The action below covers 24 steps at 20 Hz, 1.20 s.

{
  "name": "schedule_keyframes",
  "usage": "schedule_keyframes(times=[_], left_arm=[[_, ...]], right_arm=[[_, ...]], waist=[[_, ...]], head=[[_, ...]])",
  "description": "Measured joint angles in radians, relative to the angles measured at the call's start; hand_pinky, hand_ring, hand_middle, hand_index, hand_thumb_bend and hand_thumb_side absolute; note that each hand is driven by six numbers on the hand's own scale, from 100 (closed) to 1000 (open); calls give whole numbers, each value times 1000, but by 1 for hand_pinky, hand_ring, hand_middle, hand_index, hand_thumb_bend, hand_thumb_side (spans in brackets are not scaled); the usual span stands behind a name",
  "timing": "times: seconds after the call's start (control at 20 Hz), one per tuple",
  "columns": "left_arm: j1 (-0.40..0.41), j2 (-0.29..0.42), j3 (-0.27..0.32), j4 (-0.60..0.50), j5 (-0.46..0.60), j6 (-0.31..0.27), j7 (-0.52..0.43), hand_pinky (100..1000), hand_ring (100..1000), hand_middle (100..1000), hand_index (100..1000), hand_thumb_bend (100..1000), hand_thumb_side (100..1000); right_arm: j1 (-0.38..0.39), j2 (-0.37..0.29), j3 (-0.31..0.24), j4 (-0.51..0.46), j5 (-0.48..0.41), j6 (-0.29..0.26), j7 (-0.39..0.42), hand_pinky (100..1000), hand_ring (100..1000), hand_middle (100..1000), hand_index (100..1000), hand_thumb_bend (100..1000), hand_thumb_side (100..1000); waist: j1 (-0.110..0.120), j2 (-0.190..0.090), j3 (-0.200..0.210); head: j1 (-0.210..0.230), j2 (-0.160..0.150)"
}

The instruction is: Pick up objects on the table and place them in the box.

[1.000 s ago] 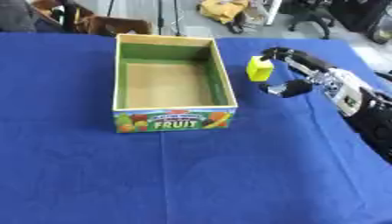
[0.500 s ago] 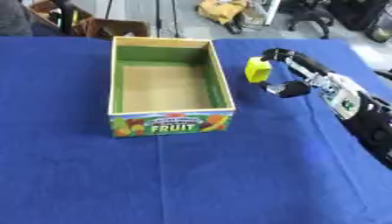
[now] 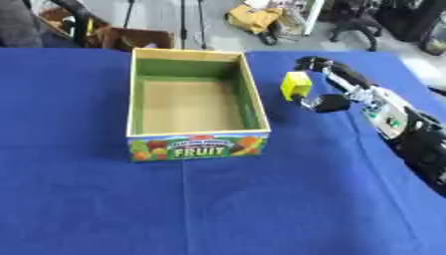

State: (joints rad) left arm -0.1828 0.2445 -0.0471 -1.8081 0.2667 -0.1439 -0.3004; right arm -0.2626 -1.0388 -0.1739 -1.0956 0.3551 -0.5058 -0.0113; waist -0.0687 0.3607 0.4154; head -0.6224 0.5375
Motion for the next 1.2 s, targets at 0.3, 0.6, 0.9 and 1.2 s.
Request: schedule_keyframes(times=[0.3,0.6,0.9,1.2], left_arm=[[5,-2,0,0,0,-1,-2,590,646,555,686,387,1000],[5,-9,-1,-1,0,-2,-4,590,647,555,686,388,1000],[5,-9,-6,-1,0,-4,-6,591,648,555,687,390,1000],[5,-11,-6,-1,0,-3,-8,591,649,555,687,393,1000]], right_arm=[[-3,-2,-1,0,5,28,0,870,1000,927,887,340,631],[-6,-2,3,0,14,37,6,848,1000,924,884,333,634],[-6,-2,5,-18,14,32,17,722,905,925,876,296,575],[-5,-1,9,-27,8,17,58,479,736,910,864,248,479]], waist=[[12,17,3],[15,25,12],[18,28,16],[19,32,8]], head=[[-15,-13],[-23,-23],[-29,-37],[-31,-39]])
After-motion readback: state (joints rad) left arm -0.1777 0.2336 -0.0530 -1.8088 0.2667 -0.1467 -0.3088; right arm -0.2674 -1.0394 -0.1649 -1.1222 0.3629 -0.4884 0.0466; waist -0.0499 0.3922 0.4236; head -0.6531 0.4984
